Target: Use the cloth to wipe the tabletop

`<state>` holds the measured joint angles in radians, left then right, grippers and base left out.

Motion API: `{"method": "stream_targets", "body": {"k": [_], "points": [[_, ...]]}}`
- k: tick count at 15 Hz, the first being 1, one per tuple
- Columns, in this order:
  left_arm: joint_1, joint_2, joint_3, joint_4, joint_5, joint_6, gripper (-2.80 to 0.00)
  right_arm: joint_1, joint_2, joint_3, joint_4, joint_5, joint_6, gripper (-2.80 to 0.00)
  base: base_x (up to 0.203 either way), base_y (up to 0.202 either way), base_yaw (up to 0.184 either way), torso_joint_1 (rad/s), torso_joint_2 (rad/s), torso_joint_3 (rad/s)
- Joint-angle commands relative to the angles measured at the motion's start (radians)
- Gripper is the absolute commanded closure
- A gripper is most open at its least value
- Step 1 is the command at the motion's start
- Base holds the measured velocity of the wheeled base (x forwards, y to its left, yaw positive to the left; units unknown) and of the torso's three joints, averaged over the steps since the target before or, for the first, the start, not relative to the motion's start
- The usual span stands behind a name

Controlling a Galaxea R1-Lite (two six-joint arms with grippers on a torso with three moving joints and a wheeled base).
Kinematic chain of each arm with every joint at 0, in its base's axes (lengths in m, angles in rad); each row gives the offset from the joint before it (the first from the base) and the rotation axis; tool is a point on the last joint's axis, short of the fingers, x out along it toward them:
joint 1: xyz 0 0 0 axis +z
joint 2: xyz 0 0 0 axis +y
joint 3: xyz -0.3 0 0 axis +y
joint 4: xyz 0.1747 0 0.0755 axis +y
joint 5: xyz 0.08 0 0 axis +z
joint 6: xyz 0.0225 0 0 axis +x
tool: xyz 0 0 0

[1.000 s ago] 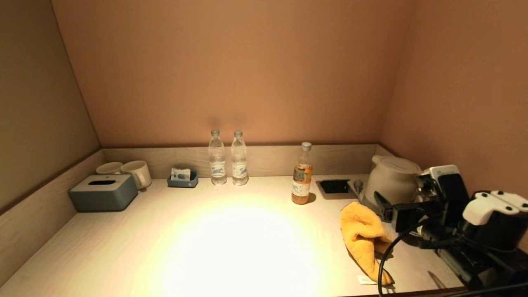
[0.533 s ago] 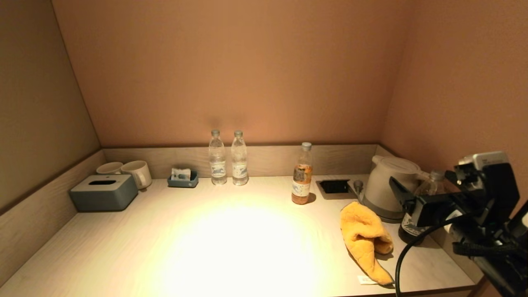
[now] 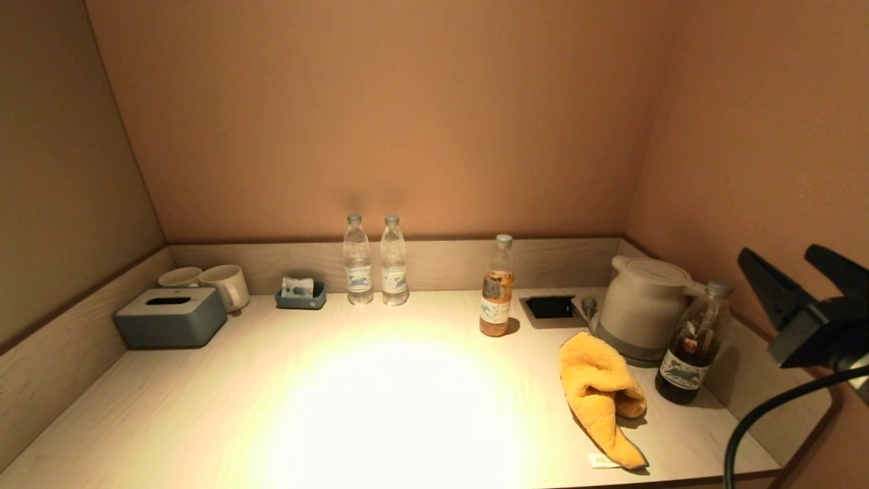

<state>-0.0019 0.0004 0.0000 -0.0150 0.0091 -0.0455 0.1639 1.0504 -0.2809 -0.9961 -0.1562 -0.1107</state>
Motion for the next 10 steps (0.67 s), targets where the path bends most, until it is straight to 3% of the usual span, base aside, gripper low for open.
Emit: {"method": "stream_targets", "body": {"k": [1, 7, 10], "points": [[0.000, 0.000, 0.000, 0.000, 0.000, 0.000, 0.00, 0.004, -0.142, -0.038, 0.318, -0.001, 0.022, 0.00, 0.000, 0.000, 0.000, 0.000, 0.00, 0.000], [0.000, 0.000, 0.000, 0.000, 0.000, 0.000, 0.00, 0.002, -0.320, -0.090, 0.514, -0.015, 0.029, 0.00, 0.000, 0.000, 0.000, 0.000, 0.00, 0.000], [0.000, 0.000, 0.000, 0.000, 0.000, 0.000, 0.00, -0.004, -0.371, -0.089, 0.533, -0.089, 0.023, 0.00, 0.000, 0.000, 0.000, 0.000, 0.00, 0.000]]}}
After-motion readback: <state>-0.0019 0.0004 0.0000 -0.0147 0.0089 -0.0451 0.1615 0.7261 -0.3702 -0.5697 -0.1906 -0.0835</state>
